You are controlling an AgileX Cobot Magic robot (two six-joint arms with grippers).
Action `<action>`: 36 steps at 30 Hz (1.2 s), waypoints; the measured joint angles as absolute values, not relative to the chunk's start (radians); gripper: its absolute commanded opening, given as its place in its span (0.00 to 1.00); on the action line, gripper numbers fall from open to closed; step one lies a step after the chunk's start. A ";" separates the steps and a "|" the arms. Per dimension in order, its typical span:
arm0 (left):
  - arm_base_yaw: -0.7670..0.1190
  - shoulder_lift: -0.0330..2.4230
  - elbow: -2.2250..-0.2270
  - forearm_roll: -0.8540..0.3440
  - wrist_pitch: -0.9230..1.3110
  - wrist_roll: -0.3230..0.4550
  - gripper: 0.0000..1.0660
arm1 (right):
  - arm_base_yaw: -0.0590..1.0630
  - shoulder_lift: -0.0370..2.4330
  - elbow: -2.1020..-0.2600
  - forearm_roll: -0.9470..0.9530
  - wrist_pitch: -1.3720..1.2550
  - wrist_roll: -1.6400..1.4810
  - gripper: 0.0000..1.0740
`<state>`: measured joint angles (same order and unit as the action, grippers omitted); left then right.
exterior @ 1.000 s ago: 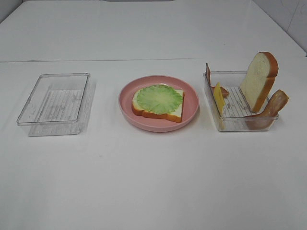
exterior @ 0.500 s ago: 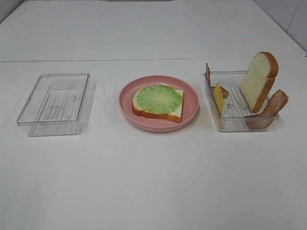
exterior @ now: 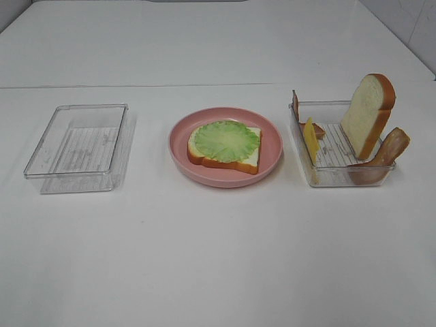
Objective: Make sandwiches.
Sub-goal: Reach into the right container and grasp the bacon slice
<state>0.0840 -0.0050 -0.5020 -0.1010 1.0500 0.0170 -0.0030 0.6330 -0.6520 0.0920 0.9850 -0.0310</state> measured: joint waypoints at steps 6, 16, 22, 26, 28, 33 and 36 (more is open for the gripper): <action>0.084 -0.005 -0.502 -0.103 1.050 0.017 0.94 | -0.003 0.938 -0.776 0.092 0.869 -0.031 0.81; 0.084 -0.005 -0.502 -0.104 1.050 0.017 0.94 | -0.003 1.357 -1.028 0.092 0.860 -0.018 0.80; 0.084 -0.005 -0.502 -0.111 1.050 0.017 0.94 | -0.047 1.594 -1.211 0.111 0.921 -0.091 0.79; 0.084 -0.005 -0.502 -0.113 1.050 0.017 0.94 | -0.105 1.697 -1.295 0.166 0.957 -0.169 0.79; 0.084 -0.005 -0.502 -0.117 1.050 0.017 0.94 | -0.130 1.742 -1.324 0.204 0.966 -0.204 0.79; 0.084 -0.005 -0.502 -0.119 1.050 0.017 0.94 | -0.153 1.824 -1.341 0.254 0.944 -0.256 0.79; 0.084 -0.005 -0.502 -0.119 1.050 0.017 0.94 | -0.153 1.865 -1.341 0.260 0.908 -0.263 0.79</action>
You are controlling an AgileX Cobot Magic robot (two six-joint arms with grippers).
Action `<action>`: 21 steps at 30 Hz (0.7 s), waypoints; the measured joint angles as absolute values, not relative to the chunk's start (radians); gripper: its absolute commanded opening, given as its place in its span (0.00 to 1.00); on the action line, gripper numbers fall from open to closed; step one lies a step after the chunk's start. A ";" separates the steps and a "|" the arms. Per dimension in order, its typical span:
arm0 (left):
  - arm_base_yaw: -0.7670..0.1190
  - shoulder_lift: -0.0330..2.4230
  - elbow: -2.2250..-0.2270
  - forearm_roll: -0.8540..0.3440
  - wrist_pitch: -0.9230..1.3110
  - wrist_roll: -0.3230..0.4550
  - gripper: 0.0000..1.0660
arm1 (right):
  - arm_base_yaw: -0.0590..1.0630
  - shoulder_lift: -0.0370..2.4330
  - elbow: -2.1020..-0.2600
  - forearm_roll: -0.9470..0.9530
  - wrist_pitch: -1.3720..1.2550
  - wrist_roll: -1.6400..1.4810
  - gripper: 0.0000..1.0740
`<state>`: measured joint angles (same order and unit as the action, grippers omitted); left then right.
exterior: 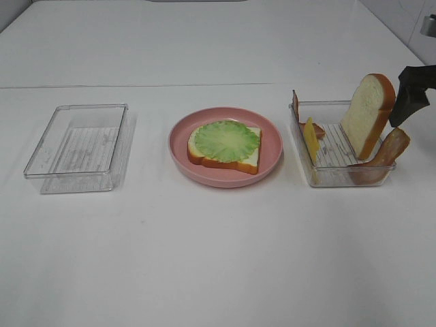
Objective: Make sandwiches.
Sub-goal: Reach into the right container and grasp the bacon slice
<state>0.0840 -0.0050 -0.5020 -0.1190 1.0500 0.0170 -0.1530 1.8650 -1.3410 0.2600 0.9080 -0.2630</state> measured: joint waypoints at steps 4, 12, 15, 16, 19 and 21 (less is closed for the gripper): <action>0.084 -0.005 -0.502 -0.119 1.050 0.017 0.94 | -0.153 1.914 -1.342 0.267 0.877 -0.270 0.78; 0.084 -0.005 -0.502 -0.119 1.050 0.017 0.94 | -0.153 1.978 -1.345 0.291 0.843 -0.283 0.70; 0.084 -0.005 -0.502 -0.119 1.050 0.017 0.94 | -0.153 1.991 -1.345 0.303 0.827 -0.287 0.70; 0.084 -0.005 -0.502 -0.119 1.050 0.017 0.94 | -0.153 1.991 -1.345 0.303 0.827 -0.287 0.70; 0.084 -0.005 -0.502 -0.119 1.050 0.017 0.94 | -0.153 2.009 -1.346 0.305 0.827 -0.287 0.66; 0.084 -0.005 -0.502 -0.120 1.050 0.017 0.94 | -0.153 2.015 -1.346 0.305 0.828 -0.287 0.59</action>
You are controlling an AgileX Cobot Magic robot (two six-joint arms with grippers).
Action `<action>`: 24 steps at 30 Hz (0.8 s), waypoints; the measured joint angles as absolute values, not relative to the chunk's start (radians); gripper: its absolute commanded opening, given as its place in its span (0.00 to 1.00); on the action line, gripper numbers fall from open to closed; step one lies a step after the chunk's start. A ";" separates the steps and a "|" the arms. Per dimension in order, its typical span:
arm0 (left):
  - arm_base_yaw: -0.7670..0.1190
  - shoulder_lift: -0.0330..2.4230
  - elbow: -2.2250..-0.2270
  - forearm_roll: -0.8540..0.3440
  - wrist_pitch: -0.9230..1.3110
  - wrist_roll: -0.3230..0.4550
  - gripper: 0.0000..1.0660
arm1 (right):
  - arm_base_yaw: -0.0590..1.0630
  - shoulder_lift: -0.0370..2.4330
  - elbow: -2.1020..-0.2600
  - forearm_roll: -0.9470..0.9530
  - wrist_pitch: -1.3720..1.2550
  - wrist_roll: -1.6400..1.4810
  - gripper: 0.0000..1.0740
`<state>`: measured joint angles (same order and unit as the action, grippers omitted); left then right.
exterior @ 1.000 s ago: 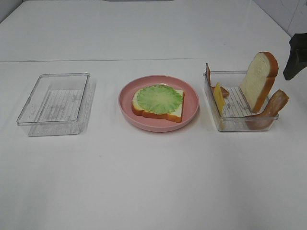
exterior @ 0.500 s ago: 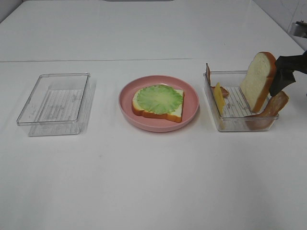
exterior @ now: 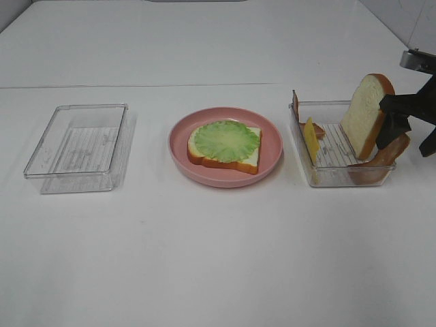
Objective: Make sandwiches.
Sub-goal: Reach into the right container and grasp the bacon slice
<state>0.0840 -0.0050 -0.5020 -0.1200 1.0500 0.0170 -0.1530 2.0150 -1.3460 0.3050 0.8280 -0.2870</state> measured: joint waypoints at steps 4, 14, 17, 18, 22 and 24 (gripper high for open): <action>0.084 -0.005 -0.502 -0.121 1.050 0.017 0.94 | -0.153 2.016 -1.346 0.305 0.828 -0.287 0.46; 0.084 -0.005 -0.502 -0.122 1.050 0.017 0.94 | -0.153 2.016 -1.347 0.309 0.831 -0.287 0.22; 0.084 -0.005 -0.502 -0.122 1.050 0.017 0.94 | -0.153 2.016 -1.348 0.309 0.835 -0.287 0.22; 0.084 -0.005 -0.502 -0.122 1.050 0.017 0.94 | -0.153 2.016 -1.348 0.309 0.835 -0.287 0.22; 0.084 -0.005 -0.502 -0.122 1.050 0.017 0.94 | -0.153 2.016 -1.348 0.309 0.843 -0.287 0.22; 0.084 -0.005 -0.502 -0.122 1.050 0.017 0.94 | -0.153 2.015 -1.348 0.309 0.844 -0.287 0.22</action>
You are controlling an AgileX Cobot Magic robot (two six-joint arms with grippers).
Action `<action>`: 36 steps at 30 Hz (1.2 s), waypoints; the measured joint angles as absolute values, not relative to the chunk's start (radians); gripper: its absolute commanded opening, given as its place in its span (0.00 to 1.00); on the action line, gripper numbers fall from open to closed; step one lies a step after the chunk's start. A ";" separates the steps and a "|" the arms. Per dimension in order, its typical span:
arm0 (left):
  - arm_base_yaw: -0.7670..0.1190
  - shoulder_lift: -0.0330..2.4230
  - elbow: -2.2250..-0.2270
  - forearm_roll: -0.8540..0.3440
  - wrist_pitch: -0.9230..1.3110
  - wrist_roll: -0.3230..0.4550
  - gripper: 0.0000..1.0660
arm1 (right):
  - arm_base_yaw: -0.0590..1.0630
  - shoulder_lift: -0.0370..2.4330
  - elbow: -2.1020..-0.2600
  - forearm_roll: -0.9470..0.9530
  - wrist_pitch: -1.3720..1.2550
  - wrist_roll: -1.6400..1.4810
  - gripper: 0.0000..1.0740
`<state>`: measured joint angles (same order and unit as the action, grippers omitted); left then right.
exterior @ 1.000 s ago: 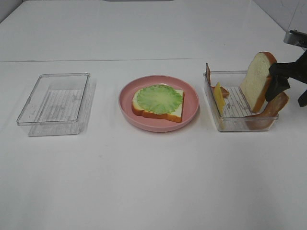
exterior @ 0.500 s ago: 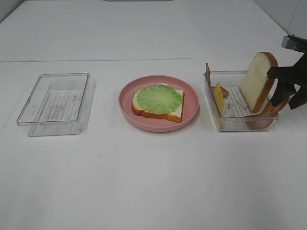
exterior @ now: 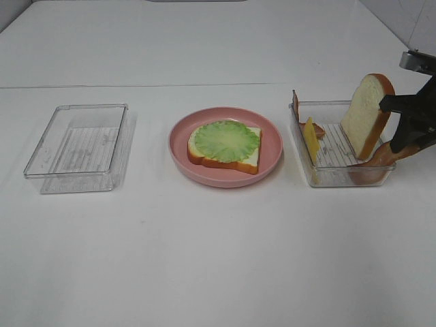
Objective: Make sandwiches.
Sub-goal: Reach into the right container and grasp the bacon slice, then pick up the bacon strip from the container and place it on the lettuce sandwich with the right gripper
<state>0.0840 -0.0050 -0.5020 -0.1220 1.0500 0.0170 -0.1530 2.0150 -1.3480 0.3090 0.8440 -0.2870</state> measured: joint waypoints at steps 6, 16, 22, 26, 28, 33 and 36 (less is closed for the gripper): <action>0.084 -0.005 -0.502 -0.122 1.050 0.017 0.94 | -0.153 2.012 -1.348 0.312 0.844 -0.287 0.15; 0.084 -0.005 -0.502 -0.122 1.050 0.017 0.94 | -0.153 2.004 -1.350 0.353 0.867 -0.287 0.00; 0.084 -0.005 -0.502 -0.123 1.050 0.017 0.94 | -0.153 1.932 -1.350 0.353 0.913 -0.258 0.00; 0.084 -0.005 -0.502 -0.123 1.050 0.017 0.94 | -0.153 1.859 -1.350 0.352 0.938 -0.238 0.00; 0.084 -0.005 -0.502 -0.123 1.050 0.017 0.94 | -0.153 1.790 -1.350 0.353 0.949 -0.226 0.00; 0.084 -0.005 -0.502 -0.123 1.050 0.017 0.94 | -0.153 1.681 -1.350 0.360 0.952 -0.220 0.00; 0.084 -0.005 -0.502 -0.123 1.050 0.017 0.94 | -0.153 1.620 -1.369 0.382 0.956 -0.199 0.00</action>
